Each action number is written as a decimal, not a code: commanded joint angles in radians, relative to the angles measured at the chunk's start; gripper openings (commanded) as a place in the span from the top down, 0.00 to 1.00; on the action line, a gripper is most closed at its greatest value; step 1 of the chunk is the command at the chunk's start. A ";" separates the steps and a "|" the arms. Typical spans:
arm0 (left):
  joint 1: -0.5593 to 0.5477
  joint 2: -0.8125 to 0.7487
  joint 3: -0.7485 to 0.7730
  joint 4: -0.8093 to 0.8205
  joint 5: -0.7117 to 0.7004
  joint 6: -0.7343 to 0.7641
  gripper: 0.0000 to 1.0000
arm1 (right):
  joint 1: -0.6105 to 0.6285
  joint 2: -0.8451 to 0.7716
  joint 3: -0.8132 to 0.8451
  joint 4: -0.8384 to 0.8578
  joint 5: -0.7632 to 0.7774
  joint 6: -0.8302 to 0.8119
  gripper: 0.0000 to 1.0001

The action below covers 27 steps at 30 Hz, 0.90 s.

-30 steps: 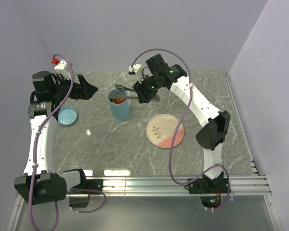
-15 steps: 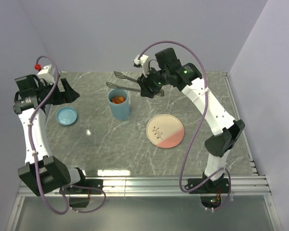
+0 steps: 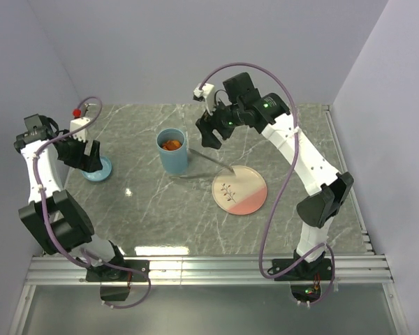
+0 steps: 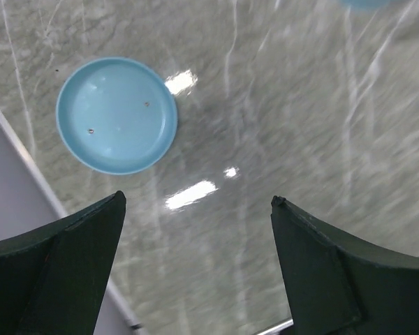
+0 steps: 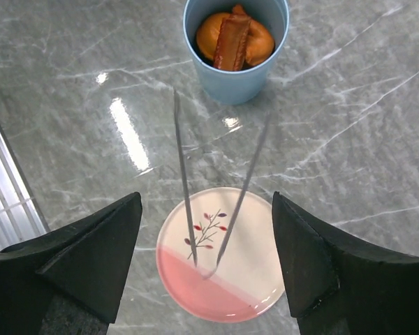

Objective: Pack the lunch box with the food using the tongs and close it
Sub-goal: Put down the clamp, then pick up the lid of the lunch box with the left arm

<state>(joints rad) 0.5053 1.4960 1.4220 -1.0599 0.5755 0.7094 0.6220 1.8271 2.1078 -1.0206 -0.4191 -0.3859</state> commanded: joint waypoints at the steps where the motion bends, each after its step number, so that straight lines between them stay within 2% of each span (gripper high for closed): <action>1: 0.006 0.024 0.009 -0.039 -0.040 0.307 0.09 | -0.005 -0.071 -0.014 0.056 -0.024 0.050 0.18; 5: -0.001 0.067 -0.003 0.009 -0.032 0.426 0.12 | -0.022 -0.088 0.004 0.085 -0.033 0.079 0.17; 9: -0.053 0.136 0.075 0.018 -0.008 0.409 0.17 | -0.048 -0.138 -0.028 0.079 -0.053 0.052 0.16; 12: -0.054 0.181 0.110 -0.032 -0.032 0.458 0.19 | -0.083 -0.183 -0.089 0.059 -0.063 0.021 0.16; 15: -0.053 0.205 0.058 -0.022 -0.094 0.538 0.20 | -0.140 -0.206 -0.144 0.025 -0.067 0.009 0.16; 19: -0.054 0.182 -0.096 0.095 -0.149 0.596 0.20 | -0.231 -0.259 -0.291 -0.009 -0.055 -0.020 0.19; 27: -0.068 0.262 -0.133 0.179 -0.180 0.636 0.23 | -0.277 -0.357 -0.540 -0.019 0.028 -0.058 0.23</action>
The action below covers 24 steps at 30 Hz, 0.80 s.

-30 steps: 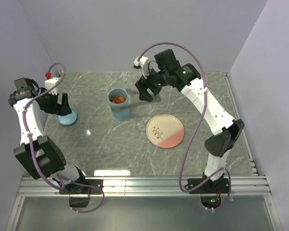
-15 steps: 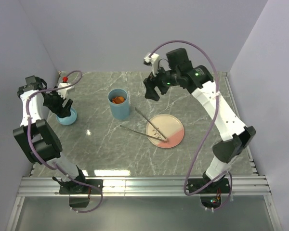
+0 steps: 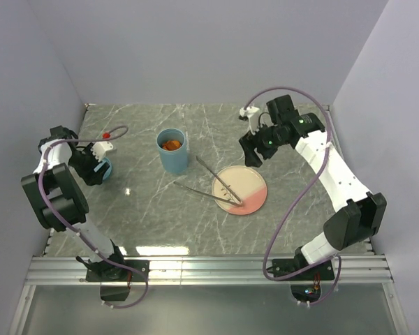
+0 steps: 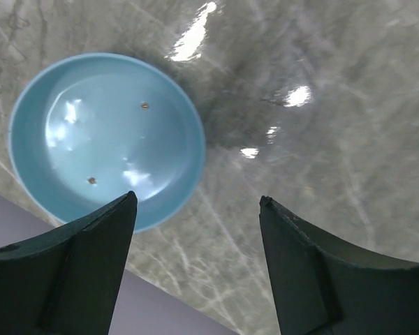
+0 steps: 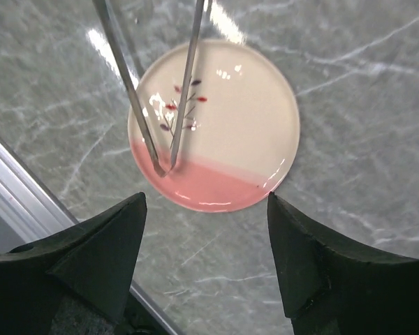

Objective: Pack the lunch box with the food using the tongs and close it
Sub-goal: Pick up the lid of the lunch box with the left arm

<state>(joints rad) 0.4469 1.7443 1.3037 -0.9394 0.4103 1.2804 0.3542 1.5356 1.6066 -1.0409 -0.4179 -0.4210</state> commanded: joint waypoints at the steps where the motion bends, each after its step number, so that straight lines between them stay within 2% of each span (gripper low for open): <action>1: -0.016 0.015 -0.026 0.076 -0.025 0.068 0.24 | -0.011 -0.074 -0.071 0.001 0.033 -0.022 0.23; 6: -0.051 0.038 -0.084 0.195 -0.083 0.096 0.27 | -0.020 -0.084 -0.097 0.008 0.039 -0.012 0.23; 12: -0.077 0.086 -0.086 0.232 -0.117 0.070 0.34 | -0.027 -0.084 -0.076 -0.010 0.039 -0.018 0.23; 20: -0.125 0.113 -0.103 0.261 -0.175 0.042 0.53 | -0.035 -0.086 -0.060 -0.024 0.024 -0.021 0.24; 24: -0.157 0.144 -0.123 0.271 -0.251 0.045 0.67 | -0.037 -0.075 -0.033 -0.028 0.008 -0.009 0.25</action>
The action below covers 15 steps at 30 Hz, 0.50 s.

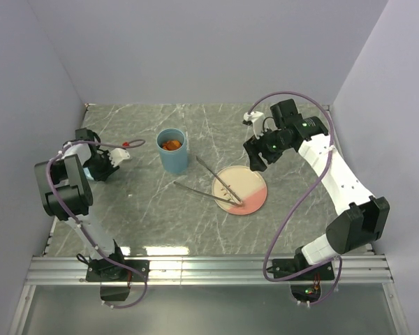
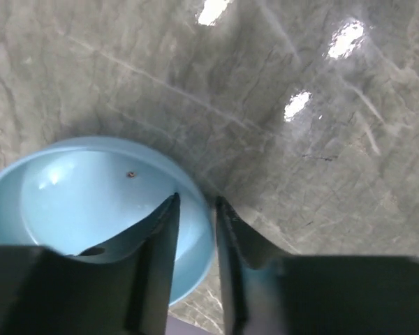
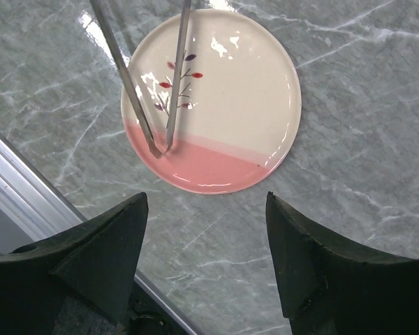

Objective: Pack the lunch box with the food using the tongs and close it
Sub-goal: Pick up the lid of the lunch box with the left arm

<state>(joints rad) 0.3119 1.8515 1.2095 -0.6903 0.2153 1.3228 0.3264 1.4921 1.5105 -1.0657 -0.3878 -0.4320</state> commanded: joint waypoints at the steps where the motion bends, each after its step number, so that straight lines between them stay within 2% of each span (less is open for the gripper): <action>1: -0.026 0.040 -0.027 0.015 -0.057 -0.002 0.70 | -0.009 -0.035 0.069 -0.004 -0.034 0.004 0.25; 3: -0.037 0.049 -0.004 -0.018 -0.053 -0.028 0.79 | -0.009 -0.038 0.086 -0.004 -0.043 0.013 0.25; 6: -0.048 0.043 0.053 -0.102 -0.027 -0.072 0.86 | -0.012 -0.064 0.099 0.033 -0.048 0.053 0.27; 12: -0.056 -0.057 0.218 -0.287 0.215 -0.186 0.99 | -0.010 -0.112 0.106 0.191 -0.124 0.150 0.29; 15: -0.057 -0.098 0.294 -0.369 0.353 -0.253 1.00 | -0.009 -0.122 0.093 0.297 -0.203 0.242 0.30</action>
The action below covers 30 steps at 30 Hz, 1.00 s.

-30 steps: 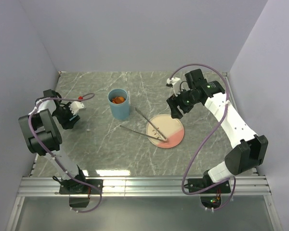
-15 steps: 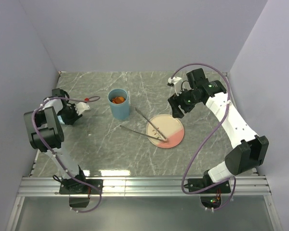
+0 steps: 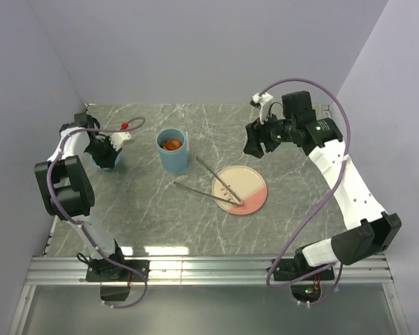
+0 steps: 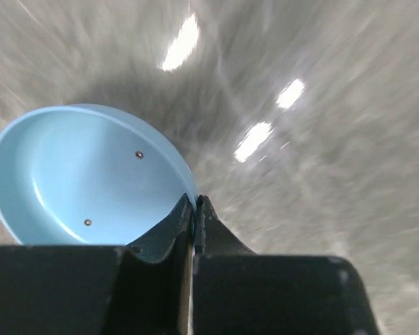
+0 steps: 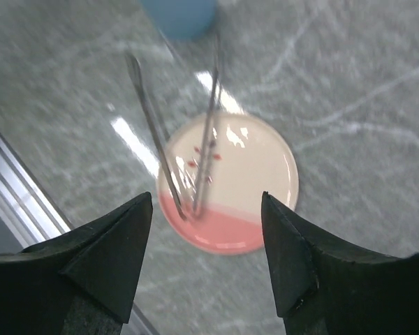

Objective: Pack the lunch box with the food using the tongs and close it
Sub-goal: Pick up the lid of the lunch box with the left arm, then pass the lid of the lunch box from the left arm to the right

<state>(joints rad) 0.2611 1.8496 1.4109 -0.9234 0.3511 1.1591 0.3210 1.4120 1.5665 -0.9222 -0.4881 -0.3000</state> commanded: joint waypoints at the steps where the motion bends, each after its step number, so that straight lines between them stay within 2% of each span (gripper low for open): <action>1: -0.006 -0.102 0.114 -0.178 0.260 -0.108 1.00 | -0.005 -0.044 0.032 0.216 -0.116 0.134 0.29; 4: -0.003 -0.137 0.215 -0.259 0.425 -0.212 1.00 | -0.003 -0.042 0.020 0.330 -0.156 0.238 0.27; 5: -0.003 -0.148 0.232 -0.270 0.521 -0.235 1.00 | -0.002 -0.032 0.024 0.351 -0.168 0.251 0.27; 7: -0.002 -0.183 0.266 -0.288 0.606 -0.310 1.00 | 0.000 -0.018 0.033 0.411 -0.190 0.287 0.25; 8: -0.002 -0.197 0.273 -0.288 0.699 -0.337 1.00 | 0.003 -0.002 0.038 0.433 -0.194 0.298 0.24; 11: 0.001 -0.254 0.277 -0.243 0.820 -0.494 1.00 | 0.018 0.024 0.058 0.505 -0.216 0.370 0.21; 13: 0.007 -0.288 0.258 -0.131 0.934 -0.594 1.00 | 0.030 0.050 0.072 0.542 -0.219 0.400 0.20; 14: 0.013 -0.327 0.217 -0.062 0.969 -0.737 1.00 | 0.050 0.057 0.078 0.552 -0.224 0.429 0.20; 15: 0.016 -0.351 0.182 0.109 1.050 -0.833 1.00 | 0.059 0.067 0.075 0.584 -0.228 0.436 0.20; 16: 0.023 -0.399 0.145 0.238 1.077 -1.063 1.00 | 0.073 0.070 0.069 0.604 -0.230 0.446 0.20; 17: 0.023 -0.426 0.064 0.355 1.101 -1.189 1.00 | 0.084 0.070 0.055 0.623 -0.236 0.441 0.20; 18: 0.023 -0.453 0.021 0.640 1.112 -1.316 1.00 | 0.113 0.067 0.047 0.650 -0.233 0.431 0.20; 19: 0.018 -0.508 -0.075 0.794 1.117 -1.578 1.00 | 0.125 0.064 0.040 0.669 -0.234 0.391 0.20; 22: 0.007 -0.584 -0.209 1.282 1.091 -1.969 1.00 | 0.168 0.030 -0.072 0.833 -0.216 0.377 0.21; 24: -0.005 -0.595 -0.224 1.385 1.074 -2.068 1.00 | 0.194 0.027 -0.106 0.977 -0.234 0.430 0.21; 27: -0.008 -0.613 -0.263 1.674 1.004 -2.316 1.00 | 0.231 0.056 -0.132 1.139 -0.273 0.547 0.23; 28: -0.008 -0.606 -0.283 1.859 0.984 -2.486 1.00 | 0.248 0.064 -0.164 1.201 -0.283 0.612 0.25; 29: -0.010 -0.596 -0.274 1.850 0.948 -2.533 1.00 | 0.257 0.076 -0.186 1.270 -0.293 0.646 0.26; 30: -0.019 -0.595 -0.247 1.815 0.936 -2.524 1.00 | 0.263 0.085 -0.206 1.412 -0.293 0.692 0.27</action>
<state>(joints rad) 0.2554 1.2804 1.1397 0.5392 1.3556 -1.0084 0.5594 1.4815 1.3983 0.0929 -0.7433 0.2329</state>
